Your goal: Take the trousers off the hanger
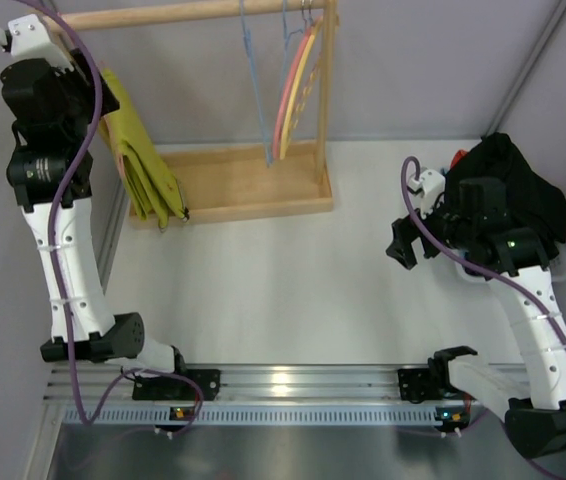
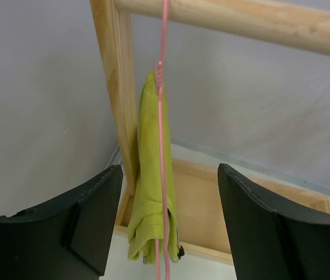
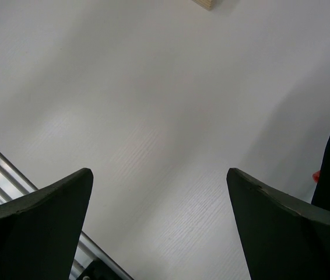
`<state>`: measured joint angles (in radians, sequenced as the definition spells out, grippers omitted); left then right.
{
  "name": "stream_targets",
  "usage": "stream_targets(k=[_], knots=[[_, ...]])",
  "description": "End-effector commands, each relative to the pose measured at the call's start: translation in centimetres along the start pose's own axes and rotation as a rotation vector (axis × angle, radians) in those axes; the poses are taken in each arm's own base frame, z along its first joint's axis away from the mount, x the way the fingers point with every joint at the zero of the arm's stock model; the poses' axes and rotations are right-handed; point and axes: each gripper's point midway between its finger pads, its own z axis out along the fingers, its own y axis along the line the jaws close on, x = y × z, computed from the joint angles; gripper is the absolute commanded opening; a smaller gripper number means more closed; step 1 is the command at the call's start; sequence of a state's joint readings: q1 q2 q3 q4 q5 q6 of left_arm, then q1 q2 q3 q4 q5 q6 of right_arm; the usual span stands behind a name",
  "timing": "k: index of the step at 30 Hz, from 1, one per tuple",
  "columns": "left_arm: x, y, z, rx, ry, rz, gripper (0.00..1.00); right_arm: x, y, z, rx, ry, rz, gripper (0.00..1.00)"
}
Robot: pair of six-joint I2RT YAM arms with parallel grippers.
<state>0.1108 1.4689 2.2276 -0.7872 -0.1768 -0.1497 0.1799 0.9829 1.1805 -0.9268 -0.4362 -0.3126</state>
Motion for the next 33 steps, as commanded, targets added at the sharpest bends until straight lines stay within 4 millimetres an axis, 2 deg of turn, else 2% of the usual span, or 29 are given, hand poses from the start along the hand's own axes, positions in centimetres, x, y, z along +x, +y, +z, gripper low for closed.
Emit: stream_targets(k=[1,4,6,8,13,15,20,24,26,28,31,33], knots=[[1.0,0.8,1.0,-0.016,0.046,0.029,0.72,-2.5,-0.1,-1.1,0.007,-0.078,-0.01,1.0],[2.3,0.7,2.8,-0.001,0.079,-0.001,0.7,-3.1,0.0,-1.3,0.002,-0.091,-0.008,0.99],[2.8,1.7,4.2,0.001,0.094,-0.029,0.68,-3.3,0.1,-1.3,-0.001,-0.095,-0.005,1.0],[2.6,2.4,5.1,-0.013,0.075,-0.029,0.67,-3.3,0.1,-1.3,-0.001,-0.098,-0.004,0.99],[3.5,1.9,7.5,0.028,0.08,-0.003,0.66,-3.1,0.1,-1.2,0.0,-0.096,0.0,0.99],[3.3,1.6,8.0,0.043,0.06,0.004,0.66,-3.2,0.0,-1.1,0.002,-0.097,0.0,0.99],[3.9,1.7,9.9,0.042,0.055,0.007,0.62,-3.1,-0.2,-0.9,0.007,-0.097,0.004,0.99],[4.0,1.7,10.9,0.039,0.043,-0.004,0.53,-3.1,-0.3,-0.8,0.011,-0.096,0.003,0.99],[3.9,1.5,11.1,0.046,0.036,-0.015,0.44,-3.0,-0.3,-0.7,0.012,-0.093,0.005,0.99],[3.2,1.3,11.1,0.048,0.014,-0.036,0.36,-3.0,-0.4,-0.7,0.014,-0.096,0.006,0.99],[2.2,0.4,10.6,0.089,-0.006,-0.059,0.29,-2.9,-0.4,-0.7,0.017,-0.093,0.007,0.99],[1.1,0.1,10.0,0.104,-0.033,-0.072,0.19,-3.0,-0.5,-0.7,0.021,-0.096,0.005,0.99]])
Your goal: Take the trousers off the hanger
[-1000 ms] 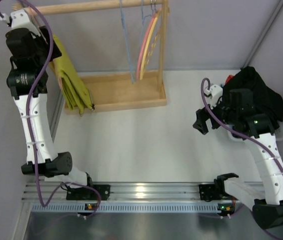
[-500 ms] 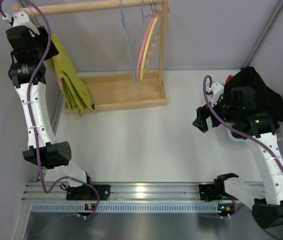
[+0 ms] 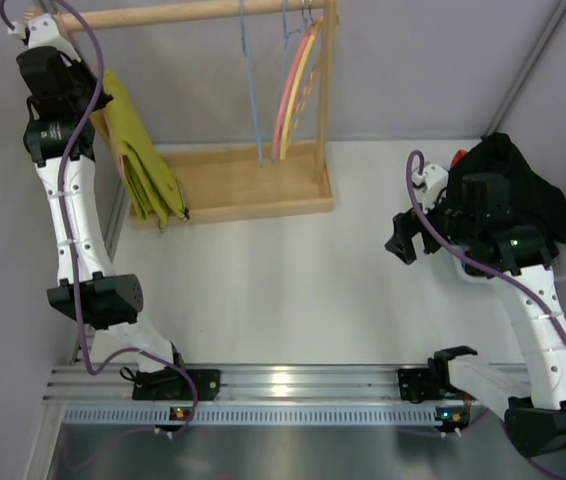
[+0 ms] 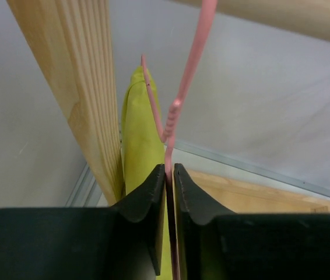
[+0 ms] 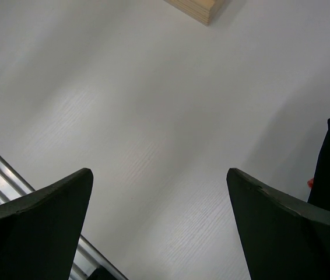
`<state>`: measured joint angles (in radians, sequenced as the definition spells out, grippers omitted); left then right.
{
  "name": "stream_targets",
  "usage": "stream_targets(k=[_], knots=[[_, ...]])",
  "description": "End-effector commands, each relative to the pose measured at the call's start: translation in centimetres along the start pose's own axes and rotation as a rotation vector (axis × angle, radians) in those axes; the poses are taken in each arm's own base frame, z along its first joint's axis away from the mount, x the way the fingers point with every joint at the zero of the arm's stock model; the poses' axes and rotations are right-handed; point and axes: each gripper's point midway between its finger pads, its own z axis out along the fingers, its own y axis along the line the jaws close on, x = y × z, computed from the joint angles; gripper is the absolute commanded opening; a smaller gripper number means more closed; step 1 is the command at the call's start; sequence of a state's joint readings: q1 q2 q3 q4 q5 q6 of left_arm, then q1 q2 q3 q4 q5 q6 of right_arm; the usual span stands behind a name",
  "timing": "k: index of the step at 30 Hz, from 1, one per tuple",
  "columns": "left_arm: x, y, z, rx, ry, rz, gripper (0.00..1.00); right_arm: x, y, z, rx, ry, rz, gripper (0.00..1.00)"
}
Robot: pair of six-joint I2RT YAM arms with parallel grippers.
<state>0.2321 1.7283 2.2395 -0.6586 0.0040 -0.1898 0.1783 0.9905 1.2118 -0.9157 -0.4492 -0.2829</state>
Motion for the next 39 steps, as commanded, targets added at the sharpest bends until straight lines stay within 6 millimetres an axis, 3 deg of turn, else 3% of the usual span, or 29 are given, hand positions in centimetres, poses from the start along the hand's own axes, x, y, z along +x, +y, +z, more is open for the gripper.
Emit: stream_targets(k=[1,2,5,11,19,24,29,30,31,33,35,36,38,39], knots=[[-5.7,-2.0,-2.1,0.078,-0.175,-0.026,0.15,-1.9,-0.5,-0.4,0.025,-0.066,-0.011,0.99],[-6.0,-2.1,-2.2,0.082,-0.184,-0.029,0.06,-2.0,-0.6,-0.3,0.024,-0.067,-0.014,0.99],[-7.5,-2.3,-3.0,0.088,-0.231,-0.035,0.0,-2.2,-0.5,-0.3,0.018,-0.071,-0.007,0.99],[-10.3,-3.6,-4.9,0.145,-0.319,-0.06,0.0,-2.4,-0.5,-0.4,0.018,-0.076,-0.005,0.99],[-14.6,-6.0,-8.8,0.217,-0.463,-0.063,0.0,-2.7,-0.6,-0.4,0.02,-0.085,-0.008,0.99],[-16.4,-6.9,-11.4,0.265,-0.521,-0.074,0.0,-2.8,-0.5,-0.4,0.017,-0.091,-0.013,0.99],[-15.3,-7.9,-13.7,0.33,-0.483,-0.141,0.0,-3.9,-0.5,-0.9,0.025,-0.14,-0.047,0.99],[-13.4,-8.1,-12.9,0.349,-0.425,-0.15,0.0,-4.1,-0.4,-0.9,0.021,-0.15,-0.057,0.99],[-13.4,-8.4,-14.8,0.371,-0.43,-0.158,0.0,-4.2,-0.3,-0.9,0.018,-0.161,-0.068,0.99],[-11.2,-8.6,-14.7,0.391,-0.365,-0.205,0.0,-5.2,-0.1,-1.2,0.01,-0.205,-0.112,0.99],[-10.9,-9.0,-17.1,0.422,-0.364,-0.237,0.0,-5.9,0.5,-1.2,-0.013,-0.231,-0.138,0.99],[-9.6,-8.9,-16.8,0.425,-0.329,-0.253,0.0,-6.7,0.7,-1.3,-0.02,-0.263,-0.156,0.99],[-9.5,-9.1,-18.8,0.448,-0.335,-0.278,0.0,-8.2,1.7,-1.7,-0.049,-0.315,-0.169,0.99],[-8.7,-9.0,-18.8,0.443,-0.314,-0.289,0.0,-9.4,1.9,-1.8,-0.052,-0.358,-0.186,0.99]])
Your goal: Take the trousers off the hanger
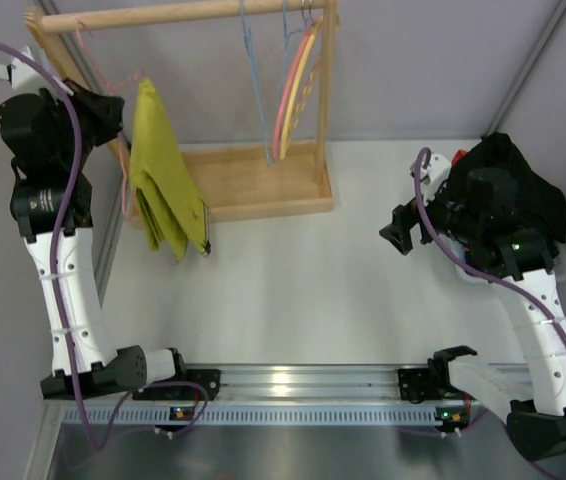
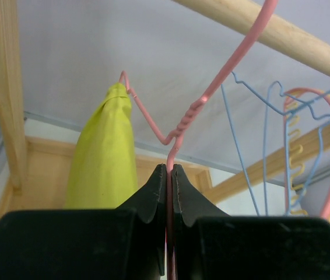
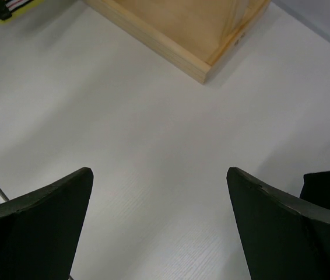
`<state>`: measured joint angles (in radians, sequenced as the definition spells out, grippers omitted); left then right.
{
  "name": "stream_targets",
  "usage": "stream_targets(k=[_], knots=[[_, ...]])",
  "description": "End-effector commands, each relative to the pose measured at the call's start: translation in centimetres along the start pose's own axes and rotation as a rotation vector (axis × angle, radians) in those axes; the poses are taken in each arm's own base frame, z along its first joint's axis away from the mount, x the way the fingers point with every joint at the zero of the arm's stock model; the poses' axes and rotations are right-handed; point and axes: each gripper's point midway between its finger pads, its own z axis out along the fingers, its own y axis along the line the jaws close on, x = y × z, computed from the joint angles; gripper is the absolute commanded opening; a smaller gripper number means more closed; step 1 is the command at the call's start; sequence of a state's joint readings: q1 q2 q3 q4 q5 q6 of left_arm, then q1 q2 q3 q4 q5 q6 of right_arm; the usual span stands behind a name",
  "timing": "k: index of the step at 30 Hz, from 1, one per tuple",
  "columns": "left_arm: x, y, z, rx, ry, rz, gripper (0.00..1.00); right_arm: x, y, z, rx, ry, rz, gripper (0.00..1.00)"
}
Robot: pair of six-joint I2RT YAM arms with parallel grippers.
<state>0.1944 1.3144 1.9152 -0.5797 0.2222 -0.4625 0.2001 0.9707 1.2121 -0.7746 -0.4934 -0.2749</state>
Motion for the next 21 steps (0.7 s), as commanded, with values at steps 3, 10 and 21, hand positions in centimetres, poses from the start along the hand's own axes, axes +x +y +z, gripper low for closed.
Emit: stream_targets(k=[3,10,21], knots=[[-5.2,-5.6,-5.7,0.187,-0.215,-0.027,0.0,-9.3,2.2,-0.7,-0.038,-0.323,-0.149,1.0],[-2.8,-5.4,-7.5,0.18,-0.147,-0.077,0.0,-12.5,8.5,2.8,-0.104,-0.469,-0.207,1.0],[-1.6,-4.7,-8.3,0.15,-0.133,-0.099,0.0,-15.9,25.1,12.2,-0.255,-0.613,-0.353,0.99]])
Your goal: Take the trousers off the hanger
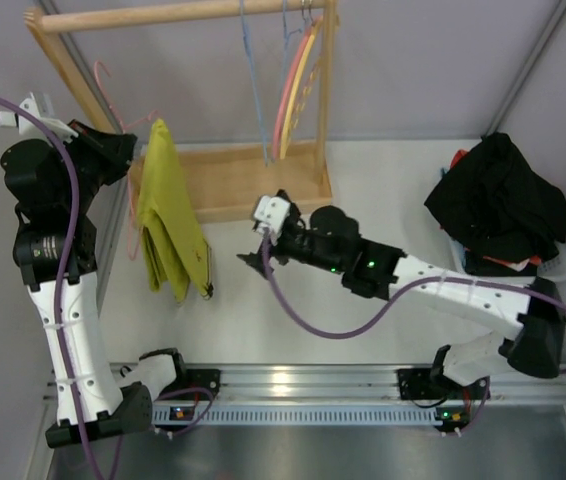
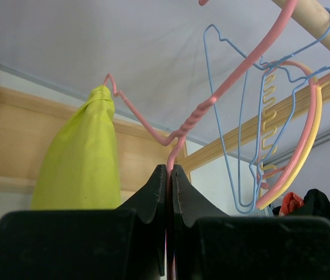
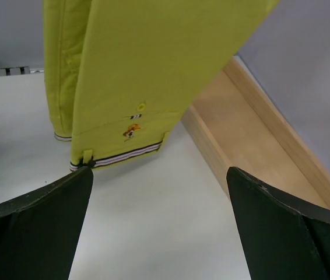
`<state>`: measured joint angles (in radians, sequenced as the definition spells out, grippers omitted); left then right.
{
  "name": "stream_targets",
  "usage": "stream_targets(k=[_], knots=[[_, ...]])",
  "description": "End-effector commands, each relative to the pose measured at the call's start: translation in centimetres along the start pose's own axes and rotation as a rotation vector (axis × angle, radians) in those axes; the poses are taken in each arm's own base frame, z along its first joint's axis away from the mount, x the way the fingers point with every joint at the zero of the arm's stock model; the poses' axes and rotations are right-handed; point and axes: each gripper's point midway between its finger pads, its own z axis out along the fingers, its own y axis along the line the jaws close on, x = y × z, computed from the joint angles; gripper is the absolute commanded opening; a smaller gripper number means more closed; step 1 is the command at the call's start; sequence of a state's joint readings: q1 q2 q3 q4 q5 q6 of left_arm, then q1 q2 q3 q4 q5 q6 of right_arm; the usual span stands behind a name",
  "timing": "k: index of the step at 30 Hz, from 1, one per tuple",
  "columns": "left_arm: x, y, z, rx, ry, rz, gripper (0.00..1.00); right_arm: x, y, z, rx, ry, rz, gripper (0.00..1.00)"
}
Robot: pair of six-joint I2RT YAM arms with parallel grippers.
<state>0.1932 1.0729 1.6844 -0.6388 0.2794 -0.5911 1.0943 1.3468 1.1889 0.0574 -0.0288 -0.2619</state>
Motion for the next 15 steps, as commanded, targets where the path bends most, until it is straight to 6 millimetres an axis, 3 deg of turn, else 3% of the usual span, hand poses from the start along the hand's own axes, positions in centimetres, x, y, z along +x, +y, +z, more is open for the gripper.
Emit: stream_targets(k=[1,2,3,4,5,7,8,15], knots=[[-4.8,-3.9,-2.1,0.124,-0.196,0.05,0.0,-7.0,0.4,2.7,0.07,-0.22,-0.048,0.99],[-4.8,-3.9,-2.2,0.123,-0.198,0.058,0.0,-6.0,1.9,4.4,0.04,-0.203,-0.054,1.0],[-4.7,-3.7,-2.2,0.118,-0.195,0.061,0.0,-6.3,2.3,5.1,0.032,-0.215,-0.055,0.99],[-4.6,-3.7,-2.2,0.117,-0.195,0.068,0.0,-7.9,2.5,5.6,0.03,-0.262,-0.05,0.99],[-4.6,-3.5,-2.1,0.112,-0.197,0.073,0.0,-7.0,3.6,7.0,-0.002,-0.251,-0.055,0.99],[-4.6,-3.6,-2.3,0.116,-0.199,0.081,0.0,-8.6,3.7,7.8,0.001,-0.297,-0.045,0.99],[-4.8,-3.9,-2.6,0.123,-0.205,0.086,0.0,-8.2,4.4,9.1,-0.019,-0.292,-0.032,0.99],[-5.3,-4.4,-3.6,0.132,-0.23,0.097,0.0,-9.7,6.7,11.0,-0.083,-0.343,-0.018,0.99]])
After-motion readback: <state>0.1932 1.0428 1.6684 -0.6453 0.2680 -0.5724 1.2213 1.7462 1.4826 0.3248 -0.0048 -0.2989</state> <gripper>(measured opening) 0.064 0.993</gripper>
